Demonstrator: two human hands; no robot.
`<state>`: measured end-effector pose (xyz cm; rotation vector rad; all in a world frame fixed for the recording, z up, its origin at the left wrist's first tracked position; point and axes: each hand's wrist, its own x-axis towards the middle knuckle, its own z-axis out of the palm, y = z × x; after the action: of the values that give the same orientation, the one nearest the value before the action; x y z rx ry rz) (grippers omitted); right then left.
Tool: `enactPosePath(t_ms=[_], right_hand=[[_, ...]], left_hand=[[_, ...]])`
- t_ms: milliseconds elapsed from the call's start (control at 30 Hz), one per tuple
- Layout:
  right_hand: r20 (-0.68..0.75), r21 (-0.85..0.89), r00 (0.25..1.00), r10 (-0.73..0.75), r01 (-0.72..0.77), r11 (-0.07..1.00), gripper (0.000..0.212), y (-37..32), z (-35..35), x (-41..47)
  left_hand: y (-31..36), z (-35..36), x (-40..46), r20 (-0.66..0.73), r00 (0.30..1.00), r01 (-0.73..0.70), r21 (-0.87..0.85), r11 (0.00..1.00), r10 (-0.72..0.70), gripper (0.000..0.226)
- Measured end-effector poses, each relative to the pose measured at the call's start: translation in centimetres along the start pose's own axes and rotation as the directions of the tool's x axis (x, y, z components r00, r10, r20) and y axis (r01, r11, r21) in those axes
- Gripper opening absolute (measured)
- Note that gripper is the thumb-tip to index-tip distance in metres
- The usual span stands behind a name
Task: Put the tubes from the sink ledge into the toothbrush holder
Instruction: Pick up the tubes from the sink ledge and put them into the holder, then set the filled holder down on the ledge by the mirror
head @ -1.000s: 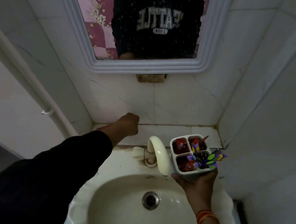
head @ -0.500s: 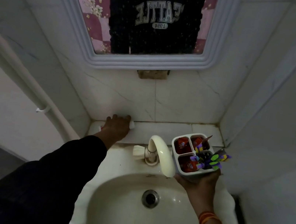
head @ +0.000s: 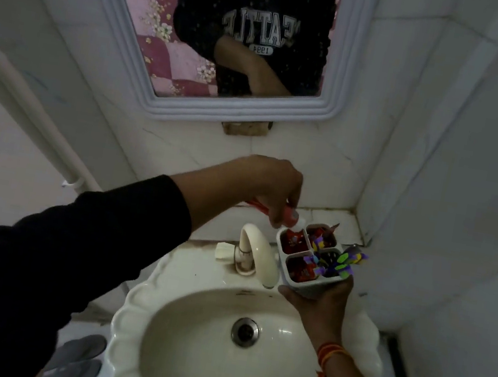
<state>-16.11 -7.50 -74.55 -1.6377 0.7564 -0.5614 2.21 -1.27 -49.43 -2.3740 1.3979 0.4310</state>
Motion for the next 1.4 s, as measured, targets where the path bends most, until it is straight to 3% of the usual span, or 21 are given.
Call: enactPosePath(t_ms=[200,367,467,567,633,733,800,967,1033,1233,1400], right_hand=[[0.015,0.006,1.0,-0.025,0.025,1.0,0.133,0.1,0.0,-0.2],[0.003,-0.016,1.0,0.0,0.0,1.0,0.128,0.2,-0.2,-0.1],[-0.001,-0.009,1.0,0.013,-0.013,1.0,0.126,0.2,-0.3,0.0],[0.003,-0.018,0.999,0.032,-0.032,0.999,0.131,0.1,-0.3,-0.1],[0.007,-0.035,0.999,0.033,-0.033,0.999,0.134,-0.1,-0.4,-0.1],[-0.018,-0.07,0.999,0.028,-0.029,0.997,0.127,-0.5,-0.3,-0.2],[-0.054,-0.097,0.998,0.018,-0.023,0.995,0.122,-0.9,-0.3,-0.3],[-0.168,-0.087,0.986,-0.024,0.01,0.996,0.118,-3.7,-0.3,2.0],[-0.183,-0.086,0.983,-0.03,0.015,0.996,0.119,-5.2,-0.1,4.1],[-0.183,-0.128,0.983,0.003,-0.027,0.991,0.114,-6.2,0.1,8.7],[-0.184,-0.117,0.982,0.036,-0.058,0.991,0.11,-4.9,0.4,10.1]], left_hand=[[5.3,-0.1,1.3,0.065,0.998,-0.004,0.174,0.985,-0.007,0.06],[4.2,-0.5,1.5,-0.045,0.999,-0.016,-0.117,0.993,0.011,0.038],[3.0,-0.3,1.5,-0.013,0.998,0.049,-0.36,0.932,-0.058,0.029],[2.1,0.9,2.0,0.099,0.983,0.184,-0.586,0.789,-0.156,0.025],[1.5,2.1,2.3,0.177,0.958,0.283,-0.681,0.675,-0.223,0.043],[1.4,4.2,2.5,0.357,0.914,0.404,-0.764,0.502,-0.193,0.073],[1.8,5.0,2.5,0.406,0.902,0.43,-0.805,0.408,-0.151,0.079],[1.6,3.6,4.1,0.196,0.919,0.308,-0.899,0.312,-0.343,0.069],[1.2,2.9,5.1,0.155,0.897,0.25,-0.95,0.186,-0.415,0.064],[2.0,3.6,8.8,0.225,0.847,0.124,-0.965,-0.231,-0.482,0.049],[2.7,4.3,10.2,0.227,0.851,0.051,-0.933,-0.355,-0.474,0.048]])
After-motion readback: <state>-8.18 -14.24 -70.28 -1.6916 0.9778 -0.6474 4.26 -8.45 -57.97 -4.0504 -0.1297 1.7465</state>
